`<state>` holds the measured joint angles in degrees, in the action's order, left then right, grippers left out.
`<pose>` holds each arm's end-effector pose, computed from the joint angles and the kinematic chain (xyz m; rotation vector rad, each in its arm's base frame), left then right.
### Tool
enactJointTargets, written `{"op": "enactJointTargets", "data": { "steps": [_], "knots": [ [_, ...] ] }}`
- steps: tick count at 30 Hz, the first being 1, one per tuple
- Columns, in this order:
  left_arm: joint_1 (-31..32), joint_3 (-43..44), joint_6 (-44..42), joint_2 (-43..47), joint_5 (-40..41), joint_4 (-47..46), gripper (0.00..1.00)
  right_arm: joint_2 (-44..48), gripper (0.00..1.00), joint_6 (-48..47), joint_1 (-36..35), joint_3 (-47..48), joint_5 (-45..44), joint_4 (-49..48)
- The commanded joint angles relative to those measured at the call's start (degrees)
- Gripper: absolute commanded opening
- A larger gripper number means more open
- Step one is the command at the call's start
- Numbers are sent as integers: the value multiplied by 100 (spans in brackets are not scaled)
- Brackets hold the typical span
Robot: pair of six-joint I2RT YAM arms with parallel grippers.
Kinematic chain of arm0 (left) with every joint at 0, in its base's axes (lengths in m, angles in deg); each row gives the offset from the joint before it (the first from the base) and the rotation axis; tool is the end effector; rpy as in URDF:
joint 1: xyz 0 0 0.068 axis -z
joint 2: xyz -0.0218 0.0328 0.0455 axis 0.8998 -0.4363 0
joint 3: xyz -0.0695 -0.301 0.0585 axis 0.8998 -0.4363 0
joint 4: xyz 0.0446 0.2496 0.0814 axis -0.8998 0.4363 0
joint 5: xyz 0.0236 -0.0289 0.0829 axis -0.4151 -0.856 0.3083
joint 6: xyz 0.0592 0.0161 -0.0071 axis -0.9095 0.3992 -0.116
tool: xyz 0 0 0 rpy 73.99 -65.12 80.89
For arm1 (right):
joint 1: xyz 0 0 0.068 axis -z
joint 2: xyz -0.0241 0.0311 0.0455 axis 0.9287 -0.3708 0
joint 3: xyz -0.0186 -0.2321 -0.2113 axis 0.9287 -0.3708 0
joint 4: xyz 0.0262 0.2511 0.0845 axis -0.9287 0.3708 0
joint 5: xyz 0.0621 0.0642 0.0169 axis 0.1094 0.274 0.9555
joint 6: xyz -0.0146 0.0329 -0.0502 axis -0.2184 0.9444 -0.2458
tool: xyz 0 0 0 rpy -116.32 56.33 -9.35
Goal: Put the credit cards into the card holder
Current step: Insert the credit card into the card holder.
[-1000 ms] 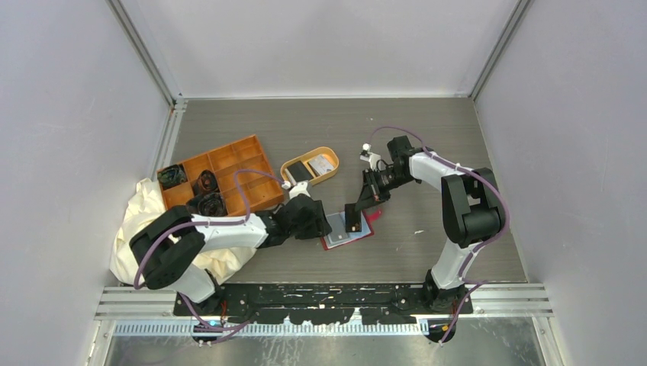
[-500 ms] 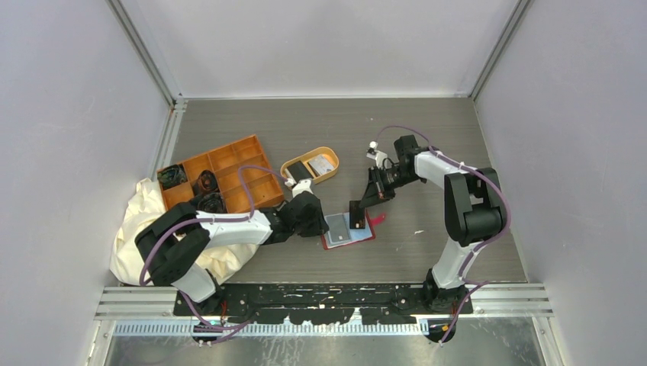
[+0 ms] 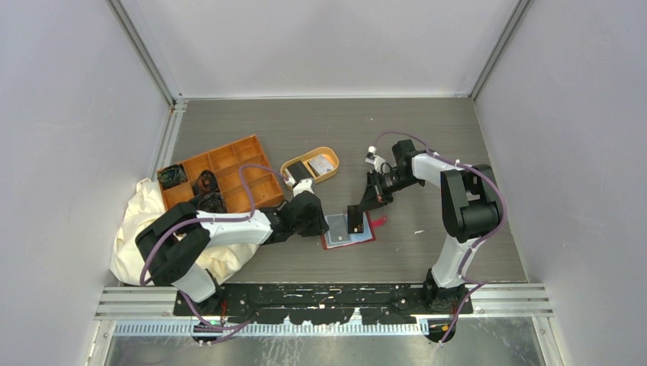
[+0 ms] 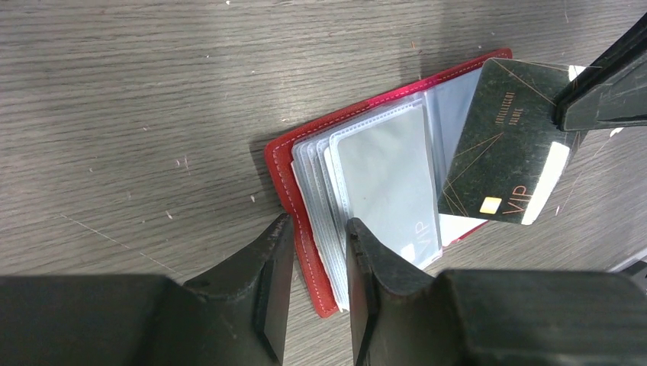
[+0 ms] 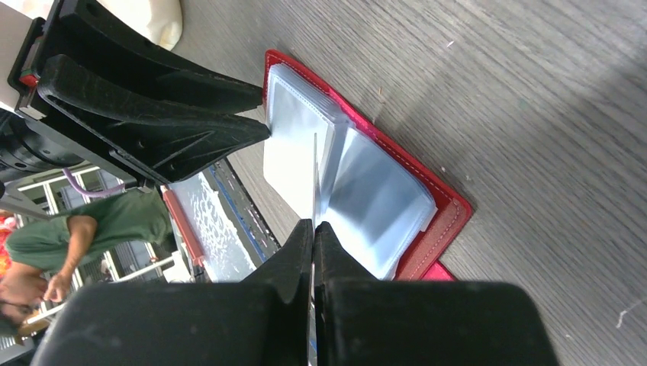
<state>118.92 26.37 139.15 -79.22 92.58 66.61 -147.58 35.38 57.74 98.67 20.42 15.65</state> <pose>0.1877 -0.2525 0.1866 -0.0884 2.5000 -0.6771 0.3199 0.0976 0.1832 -0.4692 2.6787 1.3924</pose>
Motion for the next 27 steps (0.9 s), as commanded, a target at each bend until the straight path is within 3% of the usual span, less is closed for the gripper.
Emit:
{"op": "enactJointTargets", "data": {
  "steps": [1,27],
  "knots": [
    [30,87,-161,-166,-35,258,30,16,1,75,-40,7,341,-106],
    [24,-27,-163,-41,-166,93,29,278,1,-565,-20,139,559,385]
  ]
}}
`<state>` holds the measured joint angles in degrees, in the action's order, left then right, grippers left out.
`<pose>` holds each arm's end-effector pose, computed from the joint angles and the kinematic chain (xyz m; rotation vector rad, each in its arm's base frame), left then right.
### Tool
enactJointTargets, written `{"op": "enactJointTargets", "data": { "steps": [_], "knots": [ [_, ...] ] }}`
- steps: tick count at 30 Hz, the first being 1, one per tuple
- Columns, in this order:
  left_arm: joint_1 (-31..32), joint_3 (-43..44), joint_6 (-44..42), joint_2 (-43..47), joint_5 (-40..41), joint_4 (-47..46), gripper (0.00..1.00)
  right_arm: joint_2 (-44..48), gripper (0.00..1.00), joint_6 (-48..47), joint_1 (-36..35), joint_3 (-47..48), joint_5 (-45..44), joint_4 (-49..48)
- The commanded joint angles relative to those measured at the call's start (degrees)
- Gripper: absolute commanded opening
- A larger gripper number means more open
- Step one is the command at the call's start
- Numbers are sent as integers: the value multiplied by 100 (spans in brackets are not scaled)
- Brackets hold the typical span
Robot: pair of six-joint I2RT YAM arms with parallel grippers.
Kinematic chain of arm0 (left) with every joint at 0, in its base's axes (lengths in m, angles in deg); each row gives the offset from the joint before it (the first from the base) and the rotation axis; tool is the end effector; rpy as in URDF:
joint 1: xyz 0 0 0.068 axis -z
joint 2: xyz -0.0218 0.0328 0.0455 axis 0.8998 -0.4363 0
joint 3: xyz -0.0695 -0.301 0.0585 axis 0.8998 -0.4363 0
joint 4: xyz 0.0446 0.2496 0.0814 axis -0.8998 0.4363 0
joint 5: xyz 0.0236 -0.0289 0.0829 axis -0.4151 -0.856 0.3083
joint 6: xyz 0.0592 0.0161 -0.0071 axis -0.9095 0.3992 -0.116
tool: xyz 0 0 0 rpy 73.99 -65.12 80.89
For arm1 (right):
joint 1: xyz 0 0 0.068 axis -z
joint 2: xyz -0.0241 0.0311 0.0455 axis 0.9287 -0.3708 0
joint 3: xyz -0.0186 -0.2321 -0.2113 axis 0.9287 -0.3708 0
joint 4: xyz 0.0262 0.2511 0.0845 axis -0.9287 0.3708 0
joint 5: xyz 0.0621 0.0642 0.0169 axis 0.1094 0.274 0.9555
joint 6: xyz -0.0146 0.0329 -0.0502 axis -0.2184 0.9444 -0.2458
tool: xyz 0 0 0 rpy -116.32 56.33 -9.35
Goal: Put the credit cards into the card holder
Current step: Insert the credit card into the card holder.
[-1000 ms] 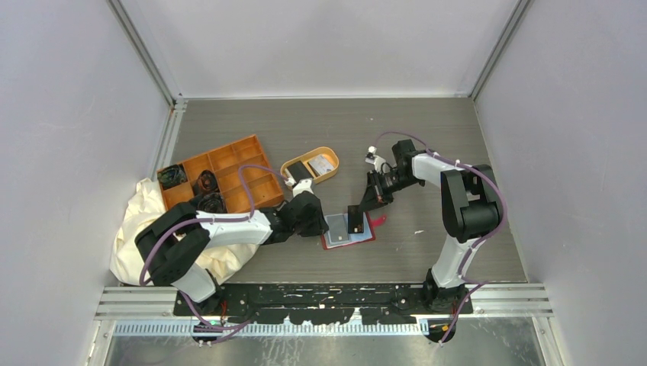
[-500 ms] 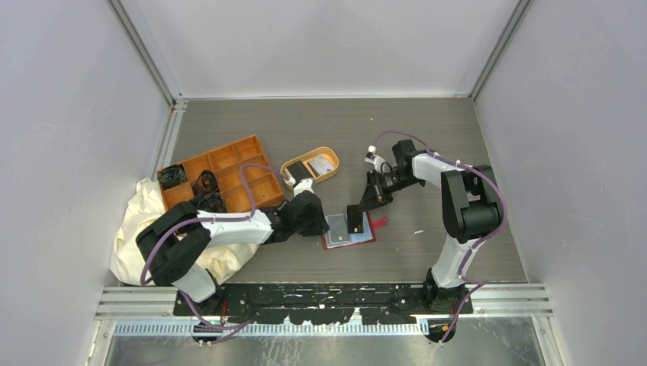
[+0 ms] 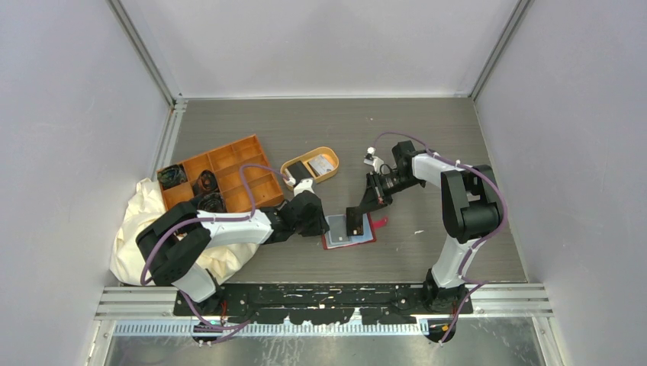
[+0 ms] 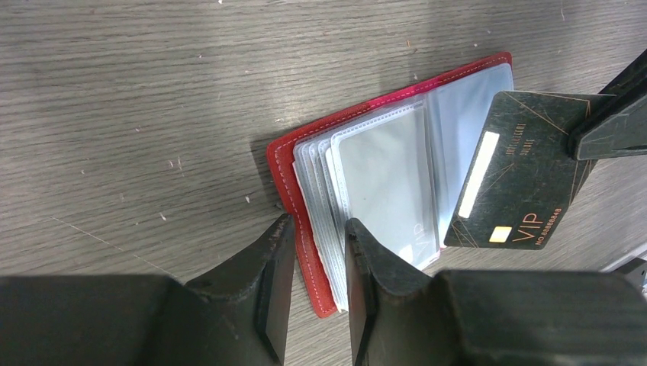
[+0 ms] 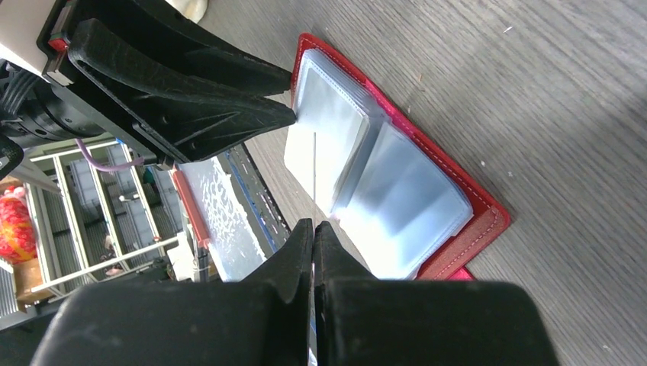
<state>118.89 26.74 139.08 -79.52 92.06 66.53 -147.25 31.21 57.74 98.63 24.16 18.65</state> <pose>0.1887 -0.2543 0.1870 -0.0835 2.5029 -0.6869 0.3137 0.0982 0.1867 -0.5328 2.6315 1.4810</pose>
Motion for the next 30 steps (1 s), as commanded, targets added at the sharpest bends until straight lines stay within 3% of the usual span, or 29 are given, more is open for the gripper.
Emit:
{"op": "enactJointTargets", "data": {
  "steps": [1,9,30],
  "knots": [
    [26,-72,-152,-4,-122,89,30,239,1,-163,-17,148,178,93],
    [-8,-151,-124,38,-191,-64,30,106,1,-244,-12,170,143,169],
    [-95,-278,-98,74,-497,-346,30,422,1,585,269,-255,49,-687]
  ]
}}
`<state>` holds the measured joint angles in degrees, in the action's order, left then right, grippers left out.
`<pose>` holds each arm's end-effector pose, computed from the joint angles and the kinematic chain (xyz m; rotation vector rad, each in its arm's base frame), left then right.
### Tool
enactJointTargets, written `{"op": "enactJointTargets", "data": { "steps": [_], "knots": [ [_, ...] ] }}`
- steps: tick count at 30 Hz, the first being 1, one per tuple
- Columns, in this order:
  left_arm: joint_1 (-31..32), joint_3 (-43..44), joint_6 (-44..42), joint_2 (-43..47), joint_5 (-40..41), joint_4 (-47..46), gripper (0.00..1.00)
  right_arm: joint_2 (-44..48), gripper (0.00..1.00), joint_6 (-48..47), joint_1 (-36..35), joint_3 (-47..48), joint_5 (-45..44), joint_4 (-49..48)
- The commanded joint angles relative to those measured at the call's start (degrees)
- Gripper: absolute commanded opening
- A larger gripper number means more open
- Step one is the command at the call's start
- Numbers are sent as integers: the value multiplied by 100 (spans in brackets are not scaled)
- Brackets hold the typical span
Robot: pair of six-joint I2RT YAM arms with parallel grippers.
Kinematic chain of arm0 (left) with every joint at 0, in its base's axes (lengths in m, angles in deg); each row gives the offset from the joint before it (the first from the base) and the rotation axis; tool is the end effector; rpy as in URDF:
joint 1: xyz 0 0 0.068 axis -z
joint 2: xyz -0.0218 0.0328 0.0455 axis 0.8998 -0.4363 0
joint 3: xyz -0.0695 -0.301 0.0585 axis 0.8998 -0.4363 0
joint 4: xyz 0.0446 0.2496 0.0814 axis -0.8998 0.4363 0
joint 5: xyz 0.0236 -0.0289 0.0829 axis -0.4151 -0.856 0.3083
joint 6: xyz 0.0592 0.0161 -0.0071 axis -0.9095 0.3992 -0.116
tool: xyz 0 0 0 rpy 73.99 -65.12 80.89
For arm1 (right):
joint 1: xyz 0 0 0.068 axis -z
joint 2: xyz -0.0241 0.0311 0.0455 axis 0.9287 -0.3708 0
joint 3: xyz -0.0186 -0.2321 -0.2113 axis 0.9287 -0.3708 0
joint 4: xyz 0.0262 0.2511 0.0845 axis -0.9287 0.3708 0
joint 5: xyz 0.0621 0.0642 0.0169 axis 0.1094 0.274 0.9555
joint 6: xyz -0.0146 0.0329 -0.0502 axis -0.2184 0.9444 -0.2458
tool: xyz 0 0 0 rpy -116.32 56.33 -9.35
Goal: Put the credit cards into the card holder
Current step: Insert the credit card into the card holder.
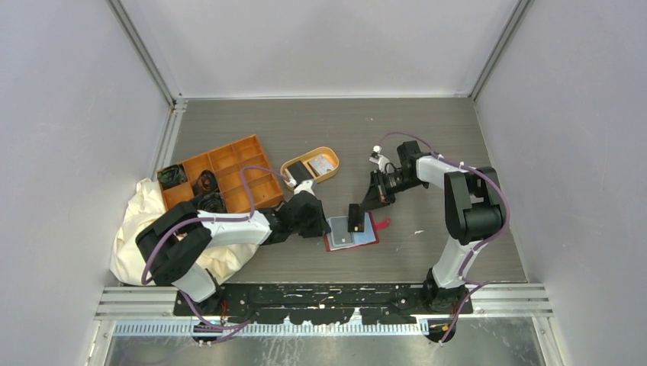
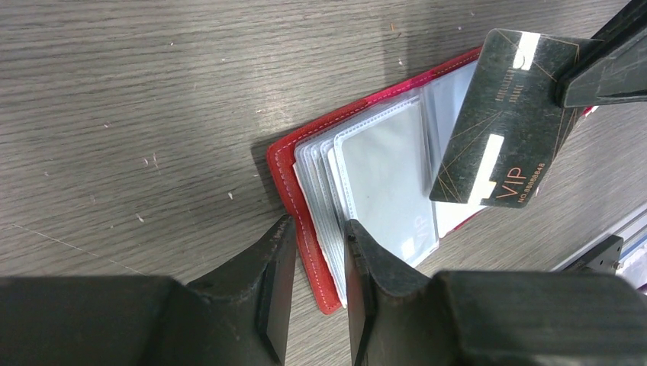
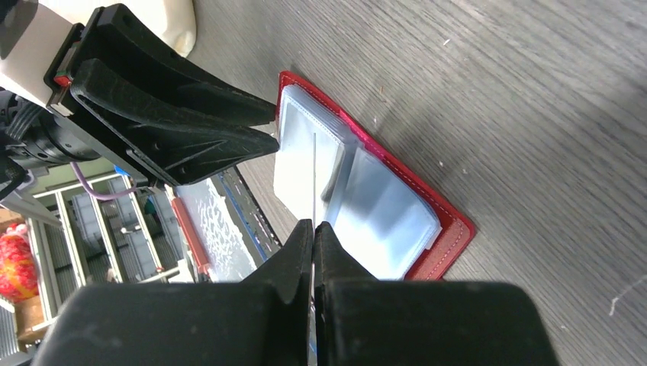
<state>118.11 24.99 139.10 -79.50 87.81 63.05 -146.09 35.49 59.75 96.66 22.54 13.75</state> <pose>0.1884 -0.2524 0.1829 -0.0667 2.5159 -0.7763 0.3163 0.0863 0.1848 -0.4325 2.6287 1.4247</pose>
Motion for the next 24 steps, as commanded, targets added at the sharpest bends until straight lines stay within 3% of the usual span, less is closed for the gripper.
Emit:
{"op": "enactJointTargets", "data": {
  "steps": [1,16,24],
  "knots": [
    [-19,-109,-95,68,-77,-13,30,333,1,175,93,-82,243,-219],
    [-132,-350,-64,194,-292,-353,30,896,1,1659,245,-1183,484,-2107],
    [-155,-395,-99,201,-429,-471,30,742,1,1761,378,-1218,338,-2116]
  ]
}}
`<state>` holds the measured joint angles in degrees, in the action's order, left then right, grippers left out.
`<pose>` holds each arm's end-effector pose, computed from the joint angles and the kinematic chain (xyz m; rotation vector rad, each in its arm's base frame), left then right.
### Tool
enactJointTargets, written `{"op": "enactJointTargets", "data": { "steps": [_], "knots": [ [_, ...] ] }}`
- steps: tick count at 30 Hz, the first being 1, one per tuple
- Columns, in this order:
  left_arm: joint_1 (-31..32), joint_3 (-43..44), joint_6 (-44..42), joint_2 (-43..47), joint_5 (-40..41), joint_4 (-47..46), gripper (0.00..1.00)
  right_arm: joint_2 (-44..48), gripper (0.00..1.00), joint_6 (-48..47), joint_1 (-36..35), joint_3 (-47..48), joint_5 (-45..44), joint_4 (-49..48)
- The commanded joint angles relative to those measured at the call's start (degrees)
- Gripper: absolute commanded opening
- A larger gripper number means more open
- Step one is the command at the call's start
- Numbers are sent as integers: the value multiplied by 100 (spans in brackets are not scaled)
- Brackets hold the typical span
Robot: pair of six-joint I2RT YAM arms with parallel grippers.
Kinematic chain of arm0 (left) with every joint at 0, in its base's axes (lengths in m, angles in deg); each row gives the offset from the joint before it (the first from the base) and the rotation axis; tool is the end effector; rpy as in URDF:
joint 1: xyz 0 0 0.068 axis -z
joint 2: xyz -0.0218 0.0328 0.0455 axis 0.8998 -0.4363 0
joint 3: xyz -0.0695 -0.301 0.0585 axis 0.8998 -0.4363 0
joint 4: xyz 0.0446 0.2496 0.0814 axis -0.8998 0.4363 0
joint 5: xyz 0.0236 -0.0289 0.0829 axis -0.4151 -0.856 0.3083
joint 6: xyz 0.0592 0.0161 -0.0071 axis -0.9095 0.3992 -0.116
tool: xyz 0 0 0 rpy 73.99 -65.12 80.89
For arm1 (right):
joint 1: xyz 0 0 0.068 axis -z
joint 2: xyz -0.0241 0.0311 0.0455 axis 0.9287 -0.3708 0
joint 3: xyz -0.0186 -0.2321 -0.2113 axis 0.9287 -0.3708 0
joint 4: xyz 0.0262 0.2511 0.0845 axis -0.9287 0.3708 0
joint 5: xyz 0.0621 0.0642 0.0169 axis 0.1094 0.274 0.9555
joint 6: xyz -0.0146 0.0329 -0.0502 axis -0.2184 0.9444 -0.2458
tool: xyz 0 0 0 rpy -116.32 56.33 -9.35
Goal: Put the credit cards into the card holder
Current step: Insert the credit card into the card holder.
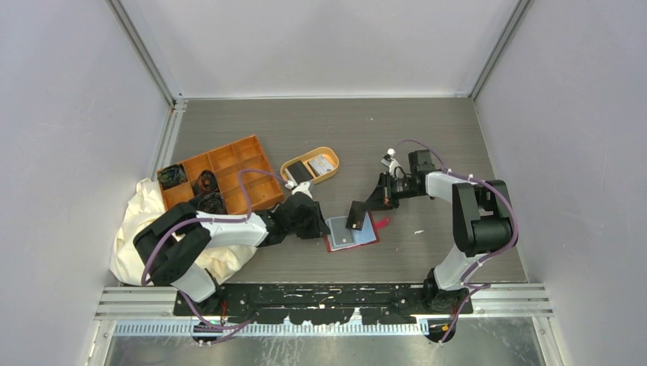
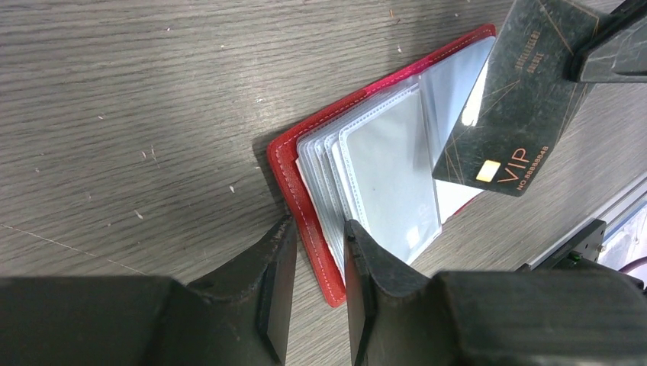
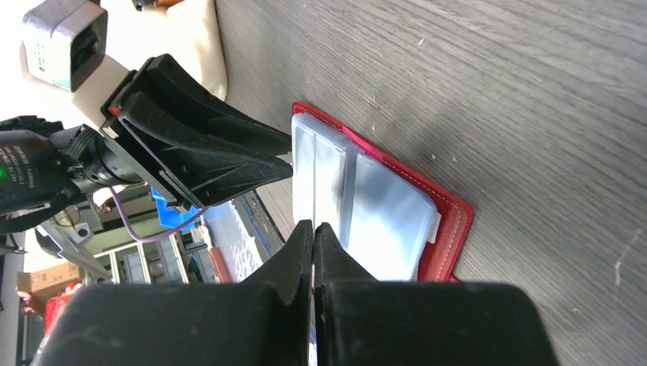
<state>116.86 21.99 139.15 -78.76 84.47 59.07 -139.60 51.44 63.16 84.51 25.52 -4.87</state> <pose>0.1872 -0.2440 0.1773 -0.0658 2.5156 -0.8482 0.2937 0.0662 0.1773 -0.1571 2.5303 1.4843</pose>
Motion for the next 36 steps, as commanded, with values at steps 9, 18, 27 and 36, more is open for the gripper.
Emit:
{"op": "enactJointTargets", "data": {
  "steps": [9,18,27,36],
  "knots": [
    [-57,-68,-129,83,-121,-88,29,4,1,-37,162,117,-153,188],
    [-183,3,-255,115,-311,81,29,-35,1,-804,219,466,-319,1234],
    [-375,202,-419,31,-514,168,29,-236,1,-989,193,558,-118,1399],
    [-386,-125,-620,771,-393,54,31,-430,1,-849,-10,560,-34,1284]
  ]
}}
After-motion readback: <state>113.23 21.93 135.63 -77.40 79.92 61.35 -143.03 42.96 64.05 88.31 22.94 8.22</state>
